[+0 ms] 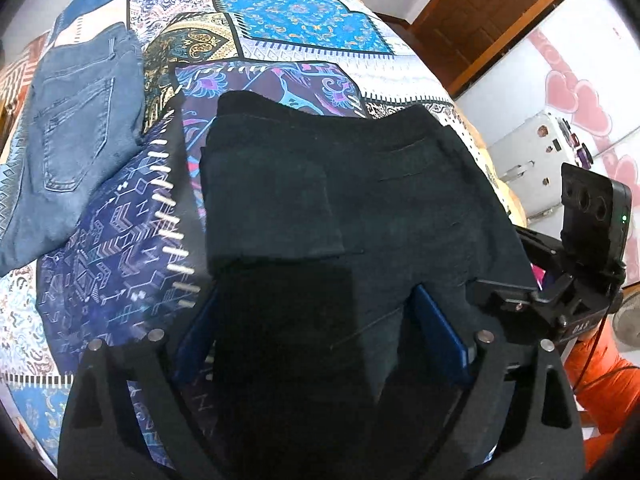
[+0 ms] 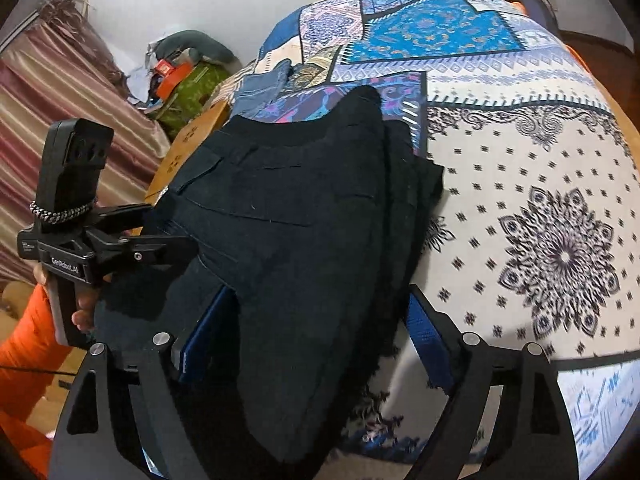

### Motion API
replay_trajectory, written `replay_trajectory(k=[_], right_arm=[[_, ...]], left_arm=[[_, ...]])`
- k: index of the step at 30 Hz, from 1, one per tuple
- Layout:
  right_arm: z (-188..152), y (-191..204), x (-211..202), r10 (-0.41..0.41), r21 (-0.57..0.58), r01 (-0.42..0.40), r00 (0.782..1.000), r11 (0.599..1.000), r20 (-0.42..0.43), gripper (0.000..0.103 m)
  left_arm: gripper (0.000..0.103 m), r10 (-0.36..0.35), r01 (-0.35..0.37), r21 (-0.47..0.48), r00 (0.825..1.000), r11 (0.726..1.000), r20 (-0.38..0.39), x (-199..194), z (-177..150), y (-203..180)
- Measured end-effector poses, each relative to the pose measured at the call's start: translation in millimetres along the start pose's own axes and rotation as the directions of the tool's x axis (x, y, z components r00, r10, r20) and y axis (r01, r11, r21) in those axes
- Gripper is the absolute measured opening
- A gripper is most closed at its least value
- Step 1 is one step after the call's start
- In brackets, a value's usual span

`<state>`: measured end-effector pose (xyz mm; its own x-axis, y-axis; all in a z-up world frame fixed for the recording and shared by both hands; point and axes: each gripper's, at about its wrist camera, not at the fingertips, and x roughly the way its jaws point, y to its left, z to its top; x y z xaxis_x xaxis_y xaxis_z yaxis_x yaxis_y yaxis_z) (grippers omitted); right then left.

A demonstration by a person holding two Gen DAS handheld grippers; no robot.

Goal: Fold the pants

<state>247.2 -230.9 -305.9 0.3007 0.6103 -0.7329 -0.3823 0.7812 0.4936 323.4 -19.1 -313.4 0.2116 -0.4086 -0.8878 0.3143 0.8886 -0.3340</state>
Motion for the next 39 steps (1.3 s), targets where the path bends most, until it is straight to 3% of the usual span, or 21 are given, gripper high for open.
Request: replay_trajectory(k=[1,3,7,11,12,15,20,24,31,39], right_arm=[[2,0,0,0.000,-0.004,0.000,1.000,1.000,-0.001,0.080],[5,0,-1,0.000,-0.011,0.000,1.000,1.000,0.001,0.064],[15,3,-3,0.003,-0.035,-0.003,1.000,0.999,0.013,0.047],[26,13,-13,-0.027,-0.082,0.032,0.998,0.996,0.060,0.029],[28,15,-16,-0.026,-0.085,0.032,0.997,0.996,0.074,0.027],[34,23,-29,-0.025,-0.108,0.038,0.992,0.993,0.120,0.025],[42,52,-50,-0.057,-0.196,0.096,0.979,0.976,0.197,0.024],[55,71,-70,-0.041,-0.229,0.104,0.964,0.968,0.262,0.024],[83,113,-85,0.011,-0.318,0.109,0.936,0.942,0.353,0.024],[130,162,-60,0.101,-0.407,0.064,0.923,0.911,0.371,0.024]], left_arm=[[0.090,0.000,0.000,0.000,1.000,1.000,-0.001,1,2,-1],[0.083,0.005,-0.005,-0.005,1.000,1.000,-0.002,1,7,-2],[0.072,0.033,-0.034,0.015,0.999,0.999,0.021,0,15,-8],[0.050,0.071,-0.076,0.065,0.994,0.995,0.078,-11,17,-23],[0.041,0.077,-0.084,0.079,0.993,0.993,0.091,-15,17,-27],[0.032,0.067,-0.082,0.110,0.989,0.991,0.132,-28,17,-36],[0.029,0.110,-0.145,0.148,0.968,0.978,0.226,-58,17,-54],[0.028,0.121,-0.169,0.125,0.940,0.978,0.317,-95,18,-53],[0.028,0.168,-0.228,0.072,0.865,0.971,0.473,-164,21,-41],[0.028,0.249,-0.281,-0.025,0.801,0.959,0.544,-219,26,9]])
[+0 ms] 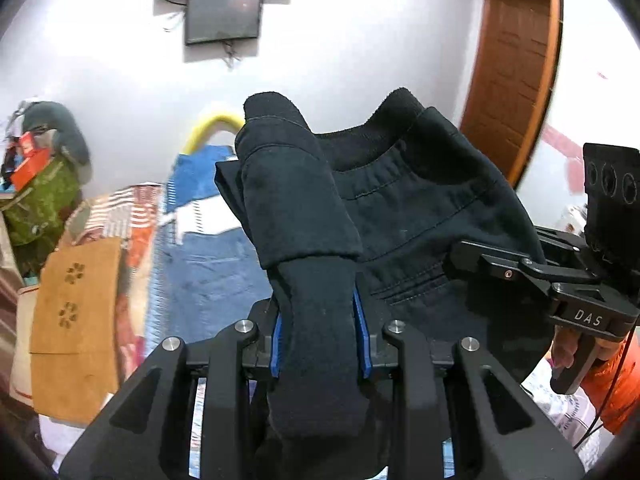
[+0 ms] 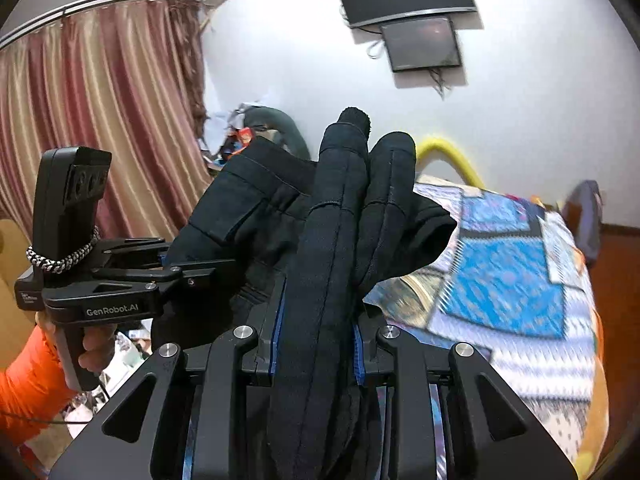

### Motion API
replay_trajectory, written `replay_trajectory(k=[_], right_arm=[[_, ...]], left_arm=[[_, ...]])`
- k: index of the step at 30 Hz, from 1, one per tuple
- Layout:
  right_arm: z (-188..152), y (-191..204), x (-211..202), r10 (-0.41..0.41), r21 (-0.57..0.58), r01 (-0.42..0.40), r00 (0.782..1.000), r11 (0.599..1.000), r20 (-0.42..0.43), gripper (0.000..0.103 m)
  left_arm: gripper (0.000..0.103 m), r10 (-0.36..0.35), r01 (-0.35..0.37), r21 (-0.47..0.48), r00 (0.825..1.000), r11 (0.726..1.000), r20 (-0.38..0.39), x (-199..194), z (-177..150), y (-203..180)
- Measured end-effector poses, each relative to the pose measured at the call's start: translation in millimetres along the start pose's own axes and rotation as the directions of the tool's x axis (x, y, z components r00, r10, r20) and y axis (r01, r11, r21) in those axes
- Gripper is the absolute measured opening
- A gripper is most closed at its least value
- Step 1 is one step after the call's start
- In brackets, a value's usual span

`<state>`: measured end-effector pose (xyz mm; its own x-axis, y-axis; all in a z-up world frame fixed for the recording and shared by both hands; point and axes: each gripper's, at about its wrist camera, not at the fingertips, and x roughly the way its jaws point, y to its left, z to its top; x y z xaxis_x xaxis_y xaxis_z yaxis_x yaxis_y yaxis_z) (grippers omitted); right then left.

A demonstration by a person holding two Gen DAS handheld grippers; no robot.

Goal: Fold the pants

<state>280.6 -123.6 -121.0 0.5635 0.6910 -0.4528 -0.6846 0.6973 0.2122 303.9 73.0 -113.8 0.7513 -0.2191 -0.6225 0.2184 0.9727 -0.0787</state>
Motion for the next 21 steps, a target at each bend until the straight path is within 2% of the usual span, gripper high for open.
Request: replay_trajectory(k=[4,8,14,21], right_arm=[[17,4,33,0.039,-0.011,-0.039,0.999,0.999,0.005,0.024],[27,9,71,0.059,-0.021,-0.059,0.998,0.998,-0.006,0.024],[25,-4,134,0.073,0.009,-0.073,0.995,0.997,-0.064,0.024],[9,-31,212,0.065,0.045,-0.058,0.986,0.997,-0.157,0.024]], left_arm=[[0.028,0.040,-0.039,-0.035,0.999,0.999,0.018,0,9,40],[0.028,0.049,-0.049,-0.072,0.999,0.996,-0.001,19,18,82],[0.028,0.056,-0.061,-0.109,0.997,0.992,-0.052,74,19,131],[0.028,0.058,-0.080,-0.166,0.989,0.983,-0.136,150,-5,173]])
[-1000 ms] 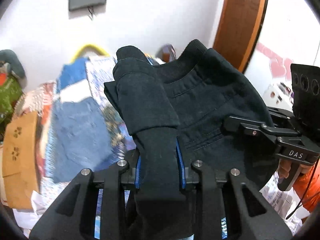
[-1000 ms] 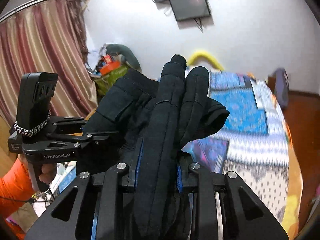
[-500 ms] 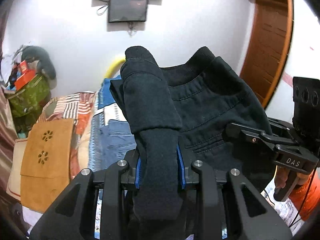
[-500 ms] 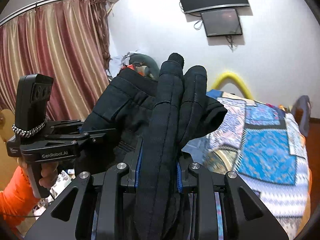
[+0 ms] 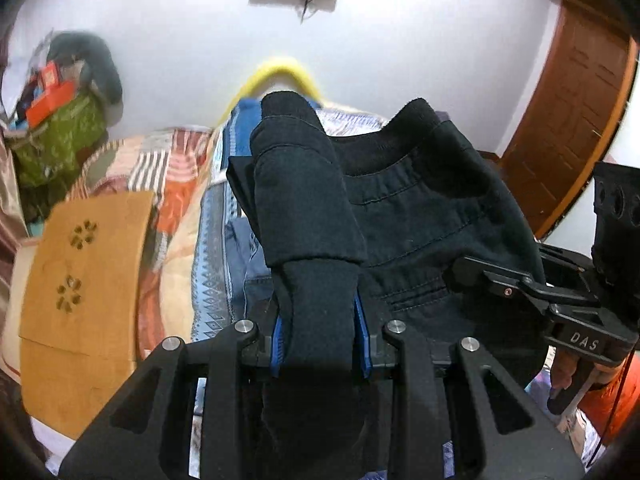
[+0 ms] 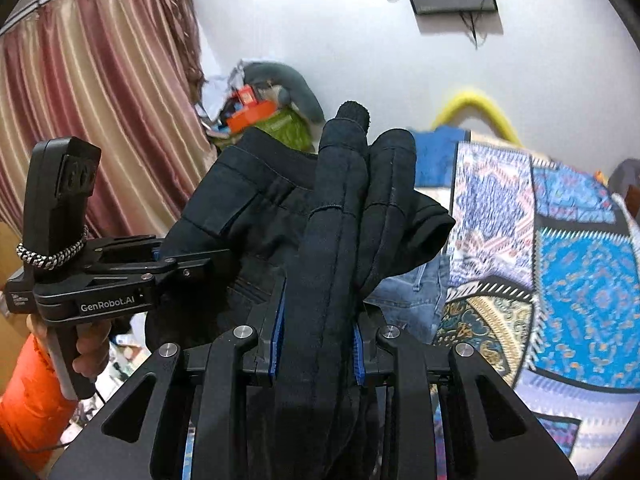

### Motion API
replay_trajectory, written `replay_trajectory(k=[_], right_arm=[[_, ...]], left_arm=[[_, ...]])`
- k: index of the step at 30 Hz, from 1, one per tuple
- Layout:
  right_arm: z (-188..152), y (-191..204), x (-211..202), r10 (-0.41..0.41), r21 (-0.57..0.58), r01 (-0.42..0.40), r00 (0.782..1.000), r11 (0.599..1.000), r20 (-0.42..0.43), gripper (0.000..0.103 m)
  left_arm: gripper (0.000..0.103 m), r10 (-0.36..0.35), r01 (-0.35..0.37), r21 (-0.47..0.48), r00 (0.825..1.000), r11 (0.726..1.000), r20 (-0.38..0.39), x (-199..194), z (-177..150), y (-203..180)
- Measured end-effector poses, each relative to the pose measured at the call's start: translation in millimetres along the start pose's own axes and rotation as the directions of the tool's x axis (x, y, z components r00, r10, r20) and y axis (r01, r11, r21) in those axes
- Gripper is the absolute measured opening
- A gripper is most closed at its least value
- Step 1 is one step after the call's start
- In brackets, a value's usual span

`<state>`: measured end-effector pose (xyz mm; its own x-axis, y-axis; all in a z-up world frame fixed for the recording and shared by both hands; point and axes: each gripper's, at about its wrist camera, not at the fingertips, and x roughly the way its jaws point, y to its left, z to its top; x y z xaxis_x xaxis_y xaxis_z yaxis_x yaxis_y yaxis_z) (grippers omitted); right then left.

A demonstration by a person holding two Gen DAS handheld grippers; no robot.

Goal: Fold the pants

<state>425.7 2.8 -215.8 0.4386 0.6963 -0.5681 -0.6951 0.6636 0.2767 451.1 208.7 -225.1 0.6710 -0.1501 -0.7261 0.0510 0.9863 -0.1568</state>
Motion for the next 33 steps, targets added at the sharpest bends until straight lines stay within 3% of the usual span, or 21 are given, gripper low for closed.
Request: replay_trajectory(k=[11,16,21,26,33], right_arm=[[-20,-43,93,-0.053,0.016,0.056,0.984,0.998,-0.170,0.024],[-28,-54,110,-0.093,0.008,0.098,0.964,0.995,-0.249,0.031],[-32,-59,92,-0.136,-0.028,0.133,0.951,0.991,-0.279,0.041],[-33,-68,53,-0.190,-0.051,0.183,0.944,0.982,-0.268,0.043],[-15,-43,-21,-0.223,-0.055,0.217,0.964,0.975,-0.143,0.043]], left_arm=[[0.028,-0.020,0.005,-0.117,0.992,0.993,-0.126,115,-21,50],[0.035,-0.015,-0.010,-0.151,0.987,0.988,-0.163,137,-30,58],[0.046,0.026,-0.049,-0.143,0.987,0.988,-0.158,125,-35,63],[0.046,0.108,-0.124,-0.122,0.985,0.985,-0.131,91,-36,66],[0.046,0.160,-0.161,-0.073,0.987,0.984,-0.030,-4,-39,39]])
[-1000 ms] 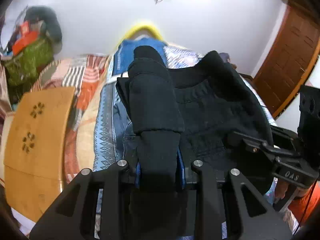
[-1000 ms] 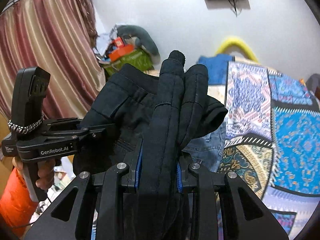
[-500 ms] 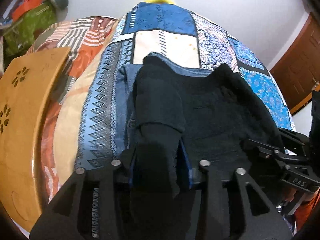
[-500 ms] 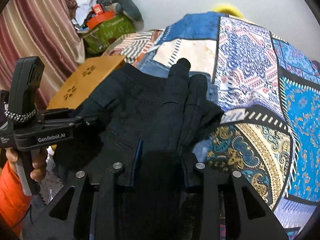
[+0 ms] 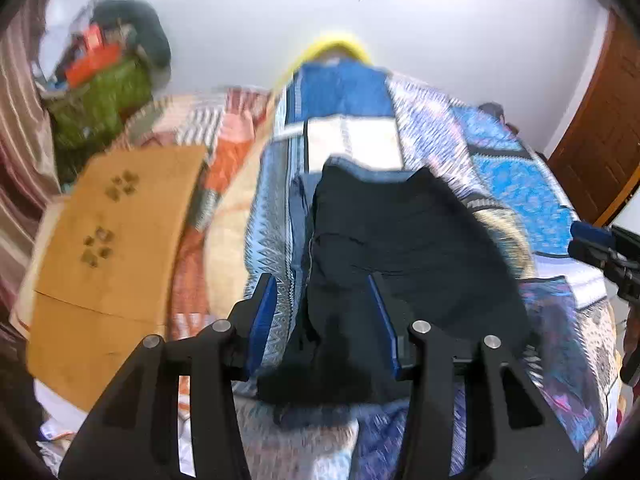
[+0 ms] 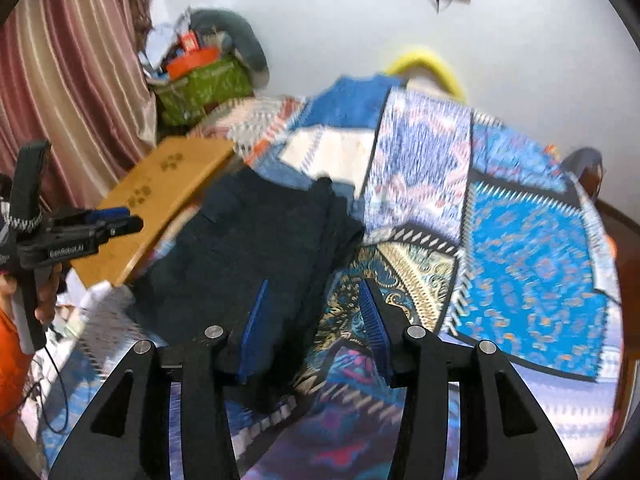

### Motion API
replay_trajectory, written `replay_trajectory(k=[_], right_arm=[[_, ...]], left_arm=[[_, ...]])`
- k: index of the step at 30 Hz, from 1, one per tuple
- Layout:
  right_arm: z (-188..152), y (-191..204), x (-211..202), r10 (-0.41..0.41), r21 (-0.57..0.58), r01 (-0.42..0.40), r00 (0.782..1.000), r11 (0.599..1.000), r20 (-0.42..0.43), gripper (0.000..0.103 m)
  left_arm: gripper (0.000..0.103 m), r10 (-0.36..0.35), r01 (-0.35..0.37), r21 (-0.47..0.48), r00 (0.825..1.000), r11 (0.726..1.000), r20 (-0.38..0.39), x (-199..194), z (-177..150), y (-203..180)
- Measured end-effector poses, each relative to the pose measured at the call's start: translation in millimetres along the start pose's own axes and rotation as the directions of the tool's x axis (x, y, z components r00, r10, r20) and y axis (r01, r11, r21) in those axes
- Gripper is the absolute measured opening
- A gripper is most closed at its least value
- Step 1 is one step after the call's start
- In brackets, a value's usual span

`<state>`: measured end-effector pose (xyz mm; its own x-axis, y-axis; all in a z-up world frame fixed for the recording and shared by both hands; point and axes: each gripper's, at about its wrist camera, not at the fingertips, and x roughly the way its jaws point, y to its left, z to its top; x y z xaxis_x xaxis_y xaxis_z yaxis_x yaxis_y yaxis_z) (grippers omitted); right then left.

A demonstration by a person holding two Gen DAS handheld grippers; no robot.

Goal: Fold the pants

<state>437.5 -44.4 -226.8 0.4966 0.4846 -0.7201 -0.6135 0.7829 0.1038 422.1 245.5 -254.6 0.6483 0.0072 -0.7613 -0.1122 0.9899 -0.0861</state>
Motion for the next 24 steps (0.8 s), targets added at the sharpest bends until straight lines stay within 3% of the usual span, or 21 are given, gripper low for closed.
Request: replay_trajectory(k=[4,9,13,16,20,24], right_arm=[[3,23,-60,0.018,-0.010,-0.017,0.993,1.000,0.119,0.043],[-2,64,-146,0.053,-0.034,-0.045,0.958,0.998,0.283,0.043],[-17,94,-210,0.077,-0.073,-0.052,0.908,0.996,0.411,0.043],[-32,115,-255,0.106,-0.094,-0.068,0.860,0.993,0.498,0.043],[-58,141,-305,0.129,-0.131,-0.063,0.796,0.989,0.592,0.043],[-81,160,-333,0.144,-0.155,-0.055,0.745,0.986,0.652,0.043]], left_arm=[[0.046,0.014,-0.015,0.014,0.994,1.000,0.107,-79,-5,-15],[0.046,0.020,-0.031,0.039,0.966,0.999,0.258,-184,-20,-43],[0.046,0.004,-0.027,0.057,0.925,0.998,0.379,-259,-42,-67],[0.046,0.010,-0.050,0.073,0.881,0.996,0.473,-311,-63,-88],[0.046,0.014,-0.055,0.059,0.832,0.997,0.555,-361,-90,-103],[0.046,0.017,-0.058,0.049,0.797,0.997,0.604,-389,-115,-113]])
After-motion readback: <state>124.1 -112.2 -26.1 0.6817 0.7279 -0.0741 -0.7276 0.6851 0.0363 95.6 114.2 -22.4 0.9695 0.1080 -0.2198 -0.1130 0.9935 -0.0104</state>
